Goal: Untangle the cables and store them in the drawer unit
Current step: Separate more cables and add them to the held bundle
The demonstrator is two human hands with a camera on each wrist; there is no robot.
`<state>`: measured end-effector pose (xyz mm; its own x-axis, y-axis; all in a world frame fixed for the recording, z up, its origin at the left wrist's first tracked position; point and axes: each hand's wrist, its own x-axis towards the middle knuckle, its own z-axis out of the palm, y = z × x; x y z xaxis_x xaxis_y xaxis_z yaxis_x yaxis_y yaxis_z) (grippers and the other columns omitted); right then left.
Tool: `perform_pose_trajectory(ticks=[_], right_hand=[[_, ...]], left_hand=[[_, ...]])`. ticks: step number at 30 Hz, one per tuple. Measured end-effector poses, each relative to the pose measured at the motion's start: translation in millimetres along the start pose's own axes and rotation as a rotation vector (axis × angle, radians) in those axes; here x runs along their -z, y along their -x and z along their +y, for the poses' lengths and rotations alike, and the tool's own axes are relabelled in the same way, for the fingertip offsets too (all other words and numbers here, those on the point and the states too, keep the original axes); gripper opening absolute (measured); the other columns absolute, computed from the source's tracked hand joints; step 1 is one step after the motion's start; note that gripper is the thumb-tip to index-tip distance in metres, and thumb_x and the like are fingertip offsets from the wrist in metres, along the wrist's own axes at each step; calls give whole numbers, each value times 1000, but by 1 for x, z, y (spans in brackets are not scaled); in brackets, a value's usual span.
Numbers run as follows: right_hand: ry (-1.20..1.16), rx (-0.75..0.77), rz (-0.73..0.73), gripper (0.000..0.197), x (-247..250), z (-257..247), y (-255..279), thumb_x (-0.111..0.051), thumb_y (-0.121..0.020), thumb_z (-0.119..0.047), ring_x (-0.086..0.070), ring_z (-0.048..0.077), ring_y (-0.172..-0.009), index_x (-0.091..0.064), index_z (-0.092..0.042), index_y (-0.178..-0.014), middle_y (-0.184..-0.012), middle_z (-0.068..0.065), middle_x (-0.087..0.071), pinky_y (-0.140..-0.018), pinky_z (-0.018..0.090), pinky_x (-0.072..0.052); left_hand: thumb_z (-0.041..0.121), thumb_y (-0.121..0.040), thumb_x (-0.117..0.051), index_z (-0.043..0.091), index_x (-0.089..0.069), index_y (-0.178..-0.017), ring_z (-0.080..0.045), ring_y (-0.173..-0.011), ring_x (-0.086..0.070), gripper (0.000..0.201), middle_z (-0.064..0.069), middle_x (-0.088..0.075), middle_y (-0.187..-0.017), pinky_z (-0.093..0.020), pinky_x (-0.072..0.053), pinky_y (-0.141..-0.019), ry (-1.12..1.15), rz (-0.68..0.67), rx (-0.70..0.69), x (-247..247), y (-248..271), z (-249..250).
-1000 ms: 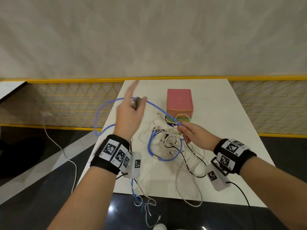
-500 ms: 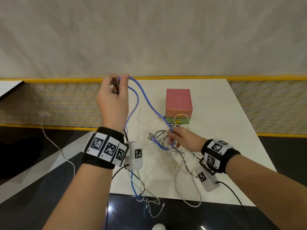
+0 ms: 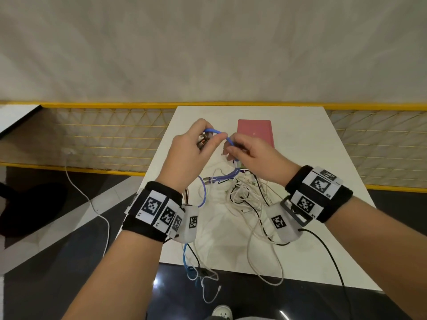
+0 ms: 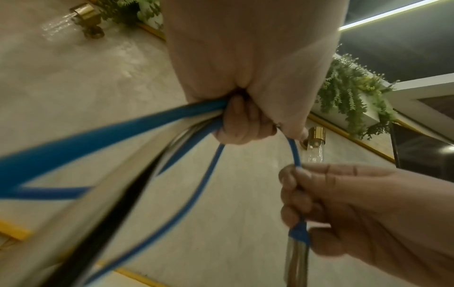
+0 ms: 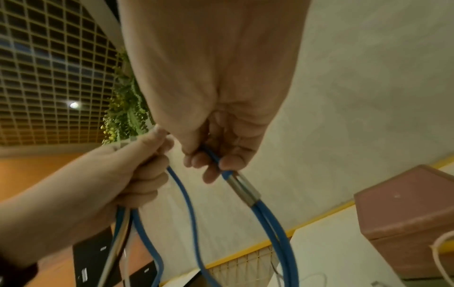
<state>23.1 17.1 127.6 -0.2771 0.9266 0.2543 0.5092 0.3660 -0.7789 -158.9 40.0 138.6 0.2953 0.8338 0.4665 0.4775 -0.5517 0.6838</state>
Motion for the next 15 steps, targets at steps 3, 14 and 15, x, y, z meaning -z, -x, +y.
perform_pose_trajectory(ticks=[3,14,15], right_hand=[[111,-57,-102,16,-7,5,5,-41,-100,-15,-59,12,-82,-54,-8,-95,-86,-3,-60,-75,28,-49],[176,-48,-92,19,-14,-9,33,-28,-101,-39,-64,17,-60,-44,-29,-107,-64,-3,-64,-64,43,-56],[191,-55,-96,19,-14,-9,34,-29,-101,-39,-64,17,-60,-43,-31,-110,-64,-1,-64,-66,43,-55]], left_hand=[[41,-92,-63,13,-57,-92,-12,-55,-43,29,8,-50,-65,-27,-38,-54,60,91,24,7,-1,3],[38,-93,-64,10,-60,-96,-6,-64,-48,28,11,-55,-73,-17,-40,-58,81,146,46,17,12,1],[37,-93,-64,9,-60,-96,-7,-64,-48,29,11,-55,-73,-17,-40,-58,83,150,46,16,14,0]])
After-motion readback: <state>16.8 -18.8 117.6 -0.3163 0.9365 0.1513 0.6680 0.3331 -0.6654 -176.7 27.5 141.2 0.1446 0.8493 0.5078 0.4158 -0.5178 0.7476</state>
